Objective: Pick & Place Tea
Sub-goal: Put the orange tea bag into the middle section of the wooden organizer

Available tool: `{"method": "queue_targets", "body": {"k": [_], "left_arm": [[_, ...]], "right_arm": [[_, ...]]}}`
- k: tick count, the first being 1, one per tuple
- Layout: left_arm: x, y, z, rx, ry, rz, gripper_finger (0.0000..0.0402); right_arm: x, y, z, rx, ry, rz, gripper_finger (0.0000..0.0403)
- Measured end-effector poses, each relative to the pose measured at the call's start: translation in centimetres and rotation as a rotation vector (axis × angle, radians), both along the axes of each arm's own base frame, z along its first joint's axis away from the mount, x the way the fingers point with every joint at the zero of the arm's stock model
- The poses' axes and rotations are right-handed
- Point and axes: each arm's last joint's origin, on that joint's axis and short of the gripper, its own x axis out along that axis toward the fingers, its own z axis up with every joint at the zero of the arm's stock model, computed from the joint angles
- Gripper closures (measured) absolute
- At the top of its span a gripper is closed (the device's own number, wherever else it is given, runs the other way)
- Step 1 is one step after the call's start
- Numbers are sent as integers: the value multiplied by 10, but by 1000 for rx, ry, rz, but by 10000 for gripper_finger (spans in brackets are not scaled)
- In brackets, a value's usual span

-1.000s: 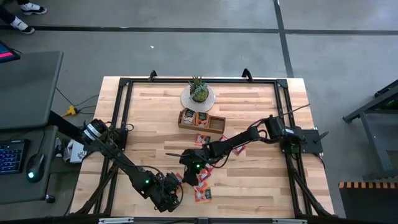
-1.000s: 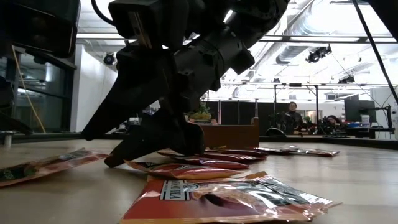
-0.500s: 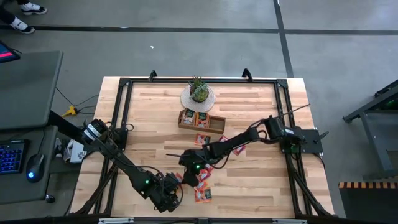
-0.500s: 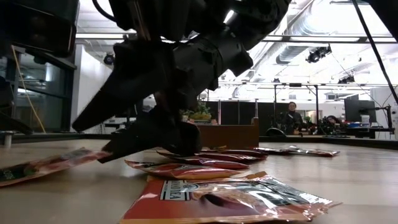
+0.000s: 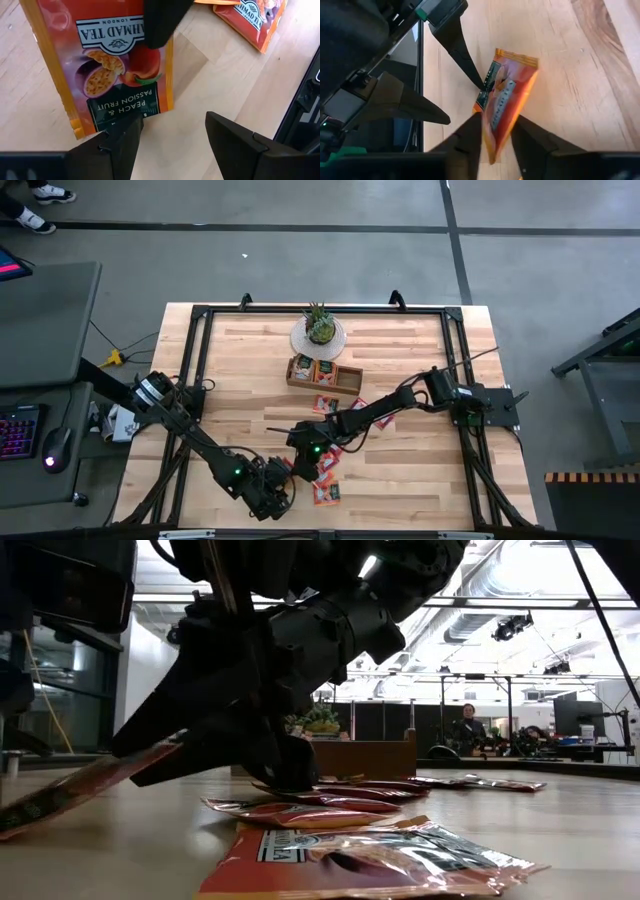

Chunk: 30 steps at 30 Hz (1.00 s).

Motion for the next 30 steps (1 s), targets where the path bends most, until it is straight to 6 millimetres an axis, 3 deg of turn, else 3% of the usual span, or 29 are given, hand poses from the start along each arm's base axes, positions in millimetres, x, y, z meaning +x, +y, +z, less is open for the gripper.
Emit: {"method": "queue_targets", "body": {"k": [5,12,19,23,26,30], "left_arm": [[0,0,0,0,1,0,176],[0,0,3,-17,-5,31,176],[-5,7,14,22,-21,70,177],[-16,16,23,95,9,143,176],[-29,21,41,138,-18,199,176],[-42,23,55,180,-77,263,176]], "right_arm": [[1,-2,0,-5,-6,4,390],[-1,-4,3,-43,0,10,396],[-9,-10,20,-220,-6,-13,399],[-17,-9,30,-286,-9,7,400],[-25,-4,35,-325,-19,-3,401],[-36,0,59,-374,-113,-66,401]]}}
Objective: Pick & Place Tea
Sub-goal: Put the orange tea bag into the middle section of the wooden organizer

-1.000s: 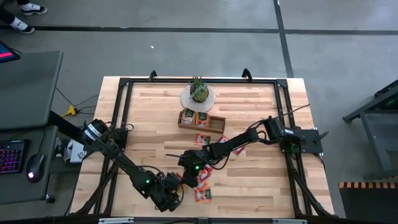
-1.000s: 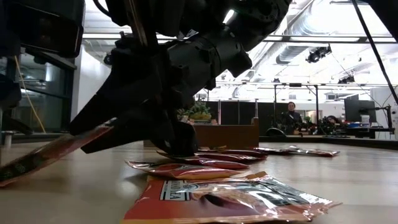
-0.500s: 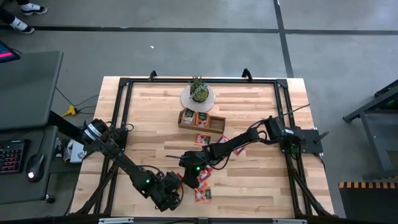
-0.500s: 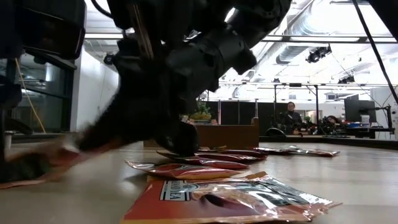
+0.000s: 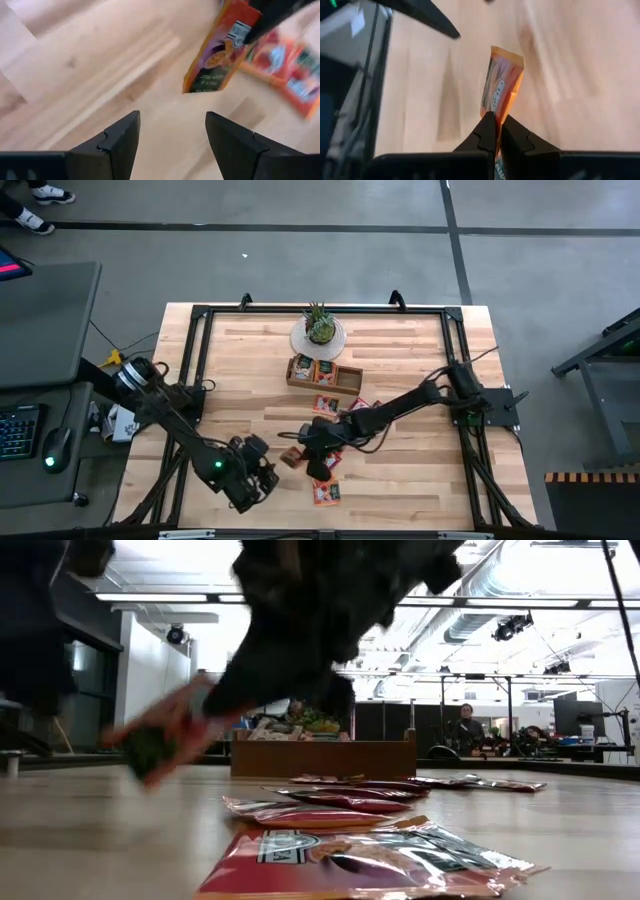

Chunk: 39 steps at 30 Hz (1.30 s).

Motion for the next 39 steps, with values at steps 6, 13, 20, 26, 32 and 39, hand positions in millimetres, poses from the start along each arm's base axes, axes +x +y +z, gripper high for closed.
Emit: {"method": "queue_targets", "body": {"k": [6,13,20,26,32,39], "left_arm": [[-7,0,13,17,-115,64,176],[1,-3,19,37,-292,117,176],[9,14,49,122,-546,240,176],[28,49,103,202,-634,149,176],[59,96,163,267,-884,-115,176],[75,137,181,276,-1056,-171,176]], "right_arm": [[-36,-2,45,-104,-183,-139,401],[-101,-12,83,-153,-489,-366,401],[-159,-23,109,-214,-797,-535,401],[-175,-30,129,-218,-957,-584,402],[-174,-32,161,-270,-1092,-588,402],[-170,-29,214,-372,-1230,-526,402]]}}
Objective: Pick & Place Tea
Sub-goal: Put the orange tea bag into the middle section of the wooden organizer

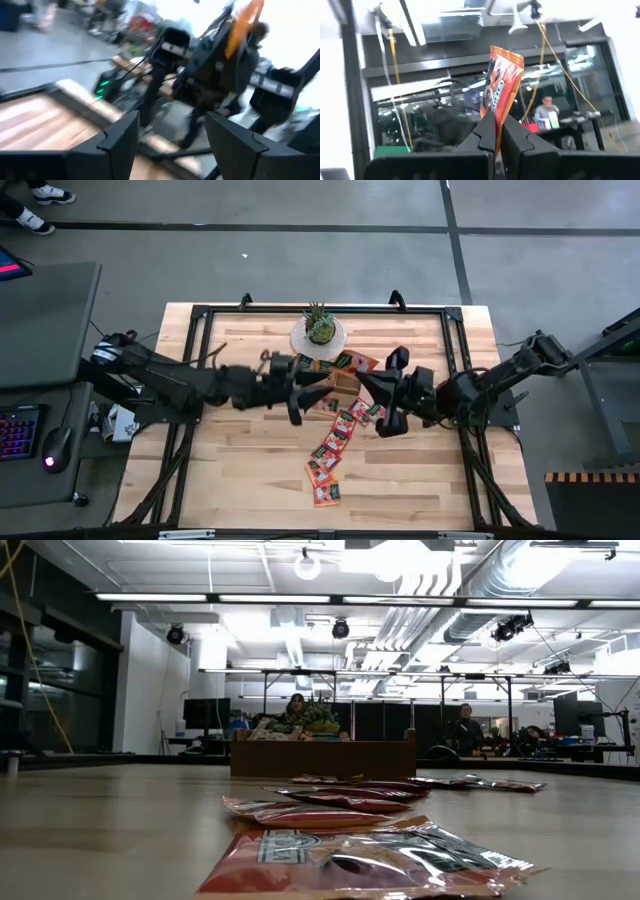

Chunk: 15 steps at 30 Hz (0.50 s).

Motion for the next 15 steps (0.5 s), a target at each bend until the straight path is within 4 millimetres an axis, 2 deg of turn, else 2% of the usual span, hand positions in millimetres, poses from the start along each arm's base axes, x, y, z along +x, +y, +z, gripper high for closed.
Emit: {"method": "queue_targets", "body": {"k": [4,8,11,15], "left_arm": [[5,16,17,-6,-213,-109,176],[4,27,26,41,-332,-145,176],[3,29,28,58,-349,-140,176],[0,29,34,98,-420,-140,176]], "right_arm": [[3,2,23,-81,19,-24,402],[2,0,37,-127,10,-71,402],[2,-6,43,-120,-12,-109,402],[7,-15,40,-82,0,-107,402]]}}
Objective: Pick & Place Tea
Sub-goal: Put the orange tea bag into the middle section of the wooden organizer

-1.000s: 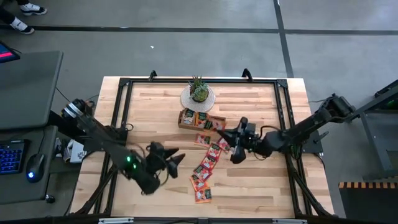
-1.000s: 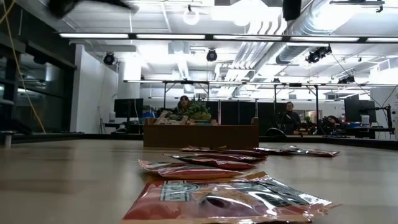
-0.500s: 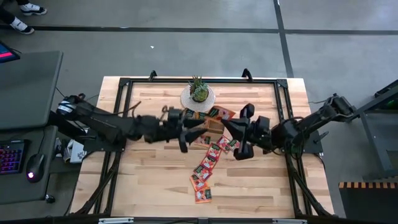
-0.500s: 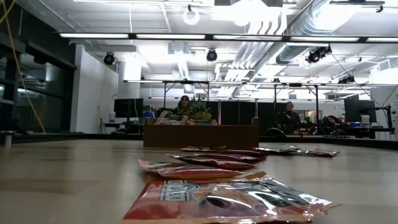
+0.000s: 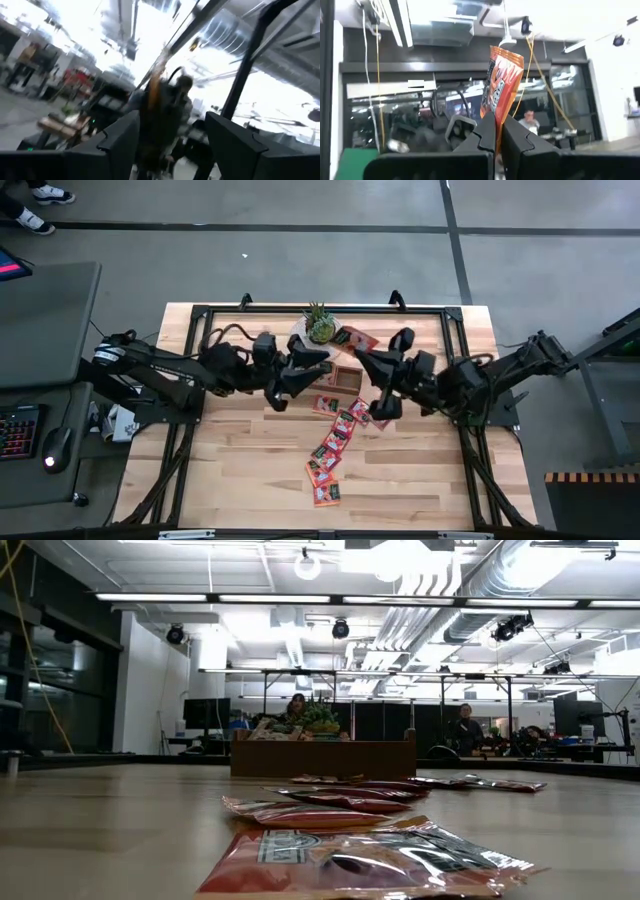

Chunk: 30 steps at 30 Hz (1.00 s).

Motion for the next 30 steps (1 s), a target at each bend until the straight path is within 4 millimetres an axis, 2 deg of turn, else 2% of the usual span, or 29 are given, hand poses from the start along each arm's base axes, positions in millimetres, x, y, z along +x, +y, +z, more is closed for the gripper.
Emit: {"method": "queue_targets", "body": {"k": [13,30], "left_arm": [[2,29,2,30,-26,9,176],[3,36,2,34,-25,17,176]], "right_arm": [[8,-3,-9,60,76,7,402],[9,-3,-12,70,98,18,402]]}}
